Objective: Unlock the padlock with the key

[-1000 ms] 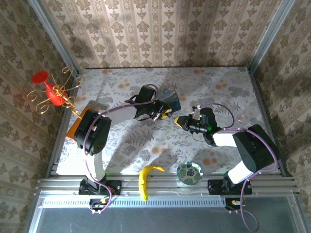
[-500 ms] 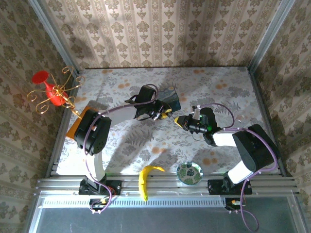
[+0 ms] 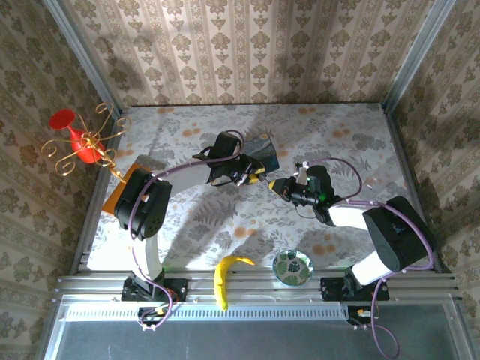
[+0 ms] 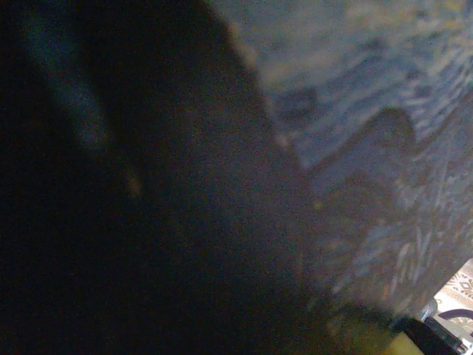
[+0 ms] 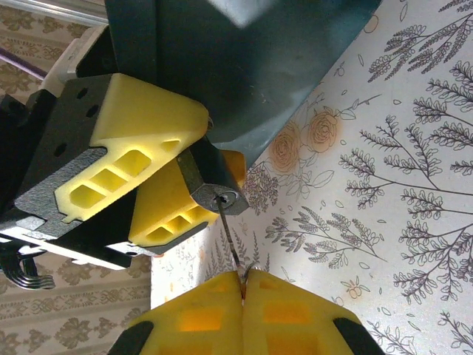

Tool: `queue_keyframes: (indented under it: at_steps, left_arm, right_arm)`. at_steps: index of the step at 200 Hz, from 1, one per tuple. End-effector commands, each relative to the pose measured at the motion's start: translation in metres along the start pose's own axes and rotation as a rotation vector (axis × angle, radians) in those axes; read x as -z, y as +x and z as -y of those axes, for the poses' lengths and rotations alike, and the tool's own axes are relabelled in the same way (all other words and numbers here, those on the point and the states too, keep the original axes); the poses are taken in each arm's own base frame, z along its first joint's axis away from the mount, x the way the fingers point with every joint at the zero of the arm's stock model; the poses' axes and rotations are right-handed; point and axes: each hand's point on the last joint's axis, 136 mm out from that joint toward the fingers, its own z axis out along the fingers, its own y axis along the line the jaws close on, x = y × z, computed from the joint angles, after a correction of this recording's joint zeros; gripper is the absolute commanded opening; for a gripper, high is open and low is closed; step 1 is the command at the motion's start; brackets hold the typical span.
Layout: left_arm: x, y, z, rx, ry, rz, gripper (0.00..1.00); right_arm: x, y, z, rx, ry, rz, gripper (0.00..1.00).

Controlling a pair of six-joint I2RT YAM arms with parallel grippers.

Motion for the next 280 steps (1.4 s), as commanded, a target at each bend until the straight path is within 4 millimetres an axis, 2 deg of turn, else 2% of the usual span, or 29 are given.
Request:
queue_keyframes:
  at_steps: [1, 95, 149, 204, 254, 280]
  left_arm:
    - [-0.001, 0.014, 0.001, 0.018, 0.007, -0.055, 0.00]
    - [-0.001, 0.015, 0.002, 0.015, 0.013, -0.059, 0.00]
    - [0.000, 0.016, 0.004, 0.010, 0.021, -0.057, 0.00]
    - [-0.001, 0.017, 0.003, -0.002, 0.017, -0.066, 0.00]
    - [0.000, 0.021, 0.002, -0.021, 0.002, -0.082, 0.00]
    - [0.000, 0.020, -0.002, -0.034, -0.020, -0.088, 0.00]
  right_arm:
    - [0.003, -0.013, -0.020, 0.071, -0.019, 0.045, 0.00]
    - [-0.007, -0.010, -0.014, 0.059, -0.001, 0.036, 0.00]
    - [-0.011, -0.008, -0.003, 0.036, 0.022, 0.039, 0.00]
    - [-0.013, -0.021, -0.005, -0.004, -0.004, 0.071, 0.00]
    - [-0.025, -0.028, -0.012, -0.047, -0.070, 0.043, 0.00]
    - [-0.025, -0.035, -0.009, -0.077, -0.105, 0.044, 0.00]
